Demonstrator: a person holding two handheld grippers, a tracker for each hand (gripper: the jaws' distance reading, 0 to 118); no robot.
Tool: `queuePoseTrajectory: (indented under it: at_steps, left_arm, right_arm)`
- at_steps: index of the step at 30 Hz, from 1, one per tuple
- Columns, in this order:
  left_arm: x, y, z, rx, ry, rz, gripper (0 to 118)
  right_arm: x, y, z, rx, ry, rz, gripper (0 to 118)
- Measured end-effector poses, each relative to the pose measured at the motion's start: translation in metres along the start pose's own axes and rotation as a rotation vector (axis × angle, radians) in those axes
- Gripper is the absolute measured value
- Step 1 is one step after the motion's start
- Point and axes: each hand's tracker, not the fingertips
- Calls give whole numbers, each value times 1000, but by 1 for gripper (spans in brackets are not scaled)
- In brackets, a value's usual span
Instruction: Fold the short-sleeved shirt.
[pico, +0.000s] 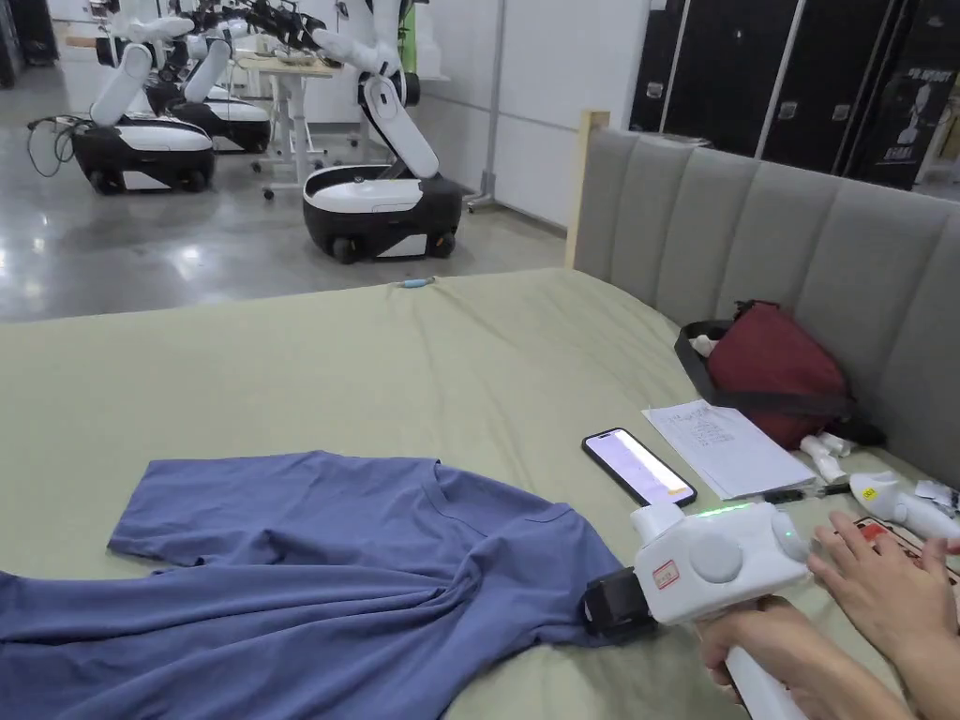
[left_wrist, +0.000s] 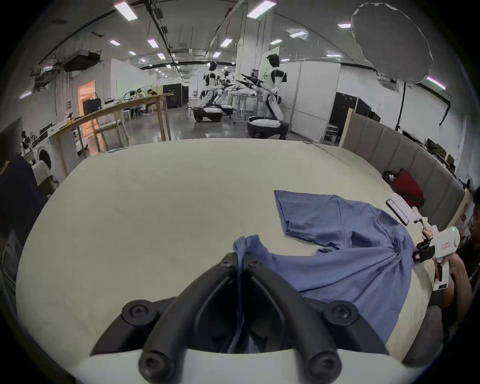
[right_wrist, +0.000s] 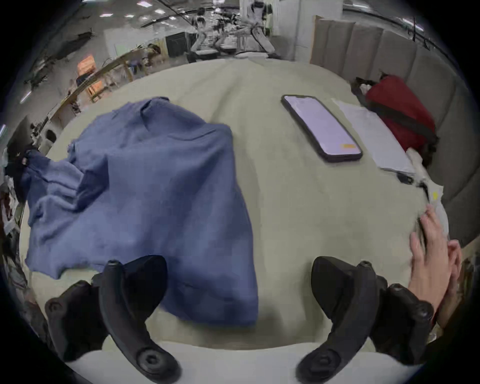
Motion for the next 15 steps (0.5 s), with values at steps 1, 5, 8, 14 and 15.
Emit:
queuePoseTrajectory:
  at_steps: [1,5,8,14,15]
  left_arm:
    - [-3,2,-2,-2,0,7,0]
    - [-4,1,-2,-5,4,10,0]
    - [-2,-2,-2,-8,7,8,0]
    - [-17,-5,9,31,20,32,0]
    - [-20,-2,17,49,18,41,0]
  right_arm:
    - [-6,0,-1,2,-33,21,111]
    - [-29,0,19,54,-35,140,81]
    - [-47,1,23,51,-78,226,5]
    - [-45,8,60,283,17,73,5]
    - [-46,13,78,345,61,69,5]
